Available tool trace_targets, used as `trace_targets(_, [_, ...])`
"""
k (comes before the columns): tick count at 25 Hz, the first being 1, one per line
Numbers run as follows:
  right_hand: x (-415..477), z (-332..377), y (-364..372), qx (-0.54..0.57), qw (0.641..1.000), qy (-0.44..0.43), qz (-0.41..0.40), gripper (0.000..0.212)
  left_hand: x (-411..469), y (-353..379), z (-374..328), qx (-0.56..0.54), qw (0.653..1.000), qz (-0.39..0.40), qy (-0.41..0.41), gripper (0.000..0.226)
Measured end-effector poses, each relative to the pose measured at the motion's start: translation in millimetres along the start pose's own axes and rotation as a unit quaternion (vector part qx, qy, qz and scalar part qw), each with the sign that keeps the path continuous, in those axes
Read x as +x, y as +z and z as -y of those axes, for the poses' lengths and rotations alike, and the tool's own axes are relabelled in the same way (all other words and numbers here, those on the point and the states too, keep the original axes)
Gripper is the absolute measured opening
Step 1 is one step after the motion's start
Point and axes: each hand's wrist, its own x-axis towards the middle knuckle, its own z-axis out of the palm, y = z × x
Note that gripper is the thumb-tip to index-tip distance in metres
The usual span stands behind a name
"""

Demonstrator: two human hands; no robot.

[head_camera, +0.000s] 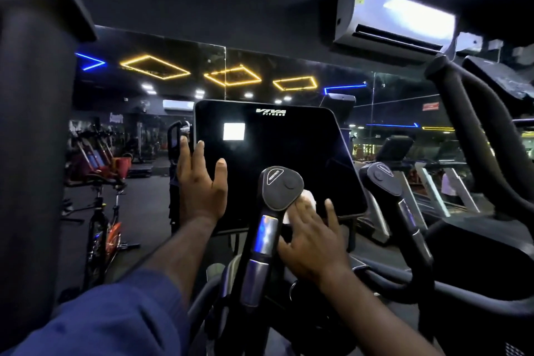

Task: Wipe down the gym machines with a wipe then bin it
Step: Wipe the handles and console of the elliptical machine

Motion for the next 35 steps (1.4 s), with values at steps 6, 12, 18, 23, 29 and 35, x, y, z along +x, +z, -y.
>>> trace_targets(6, [0.4,48.6,17.1,0.122,0.986,-0.102,-0.040,0.090,-0.3,-5.4,1.7,-0.070,0.997,-0.009,-0.044,0.067])
trace_targets(12, [56.1,-25.7,0.6,0.052,0.996,0.046,-0.051,0.093,-1.6,-2.2,5.7,-0.065,0.998,0.012,-0.025,0.066])
trace_targets(18, [91.7,41.1,32.3,0.205,0.975,-0.074,-0.036,0.071,0.5,-1.5,7.3,-0.057,0.998,0.009,-0.014,0.065])
trace_targets(23, [141.0,-40.1,-24.7,0.119,0.980,0.158,-0.028,0.083,0.5,-0.5,5.7,-0.079,0.997,0.002,-0.007,0.066])
trace_targets(29, [131.0,96.8,-7.0,0.072,0.985,-0.148,-0.052,0.082,0.1,-5.1,7.8,-0.095,0.995,0.001,-0.034,0.073])
trace_targets(35, [157.9,59.3,-12.8,0.097,0.993,0.041,-0.043,0.082,-0.8,-4.6,6.0,-0.115,0.993,0.000,-0.033,0.072])
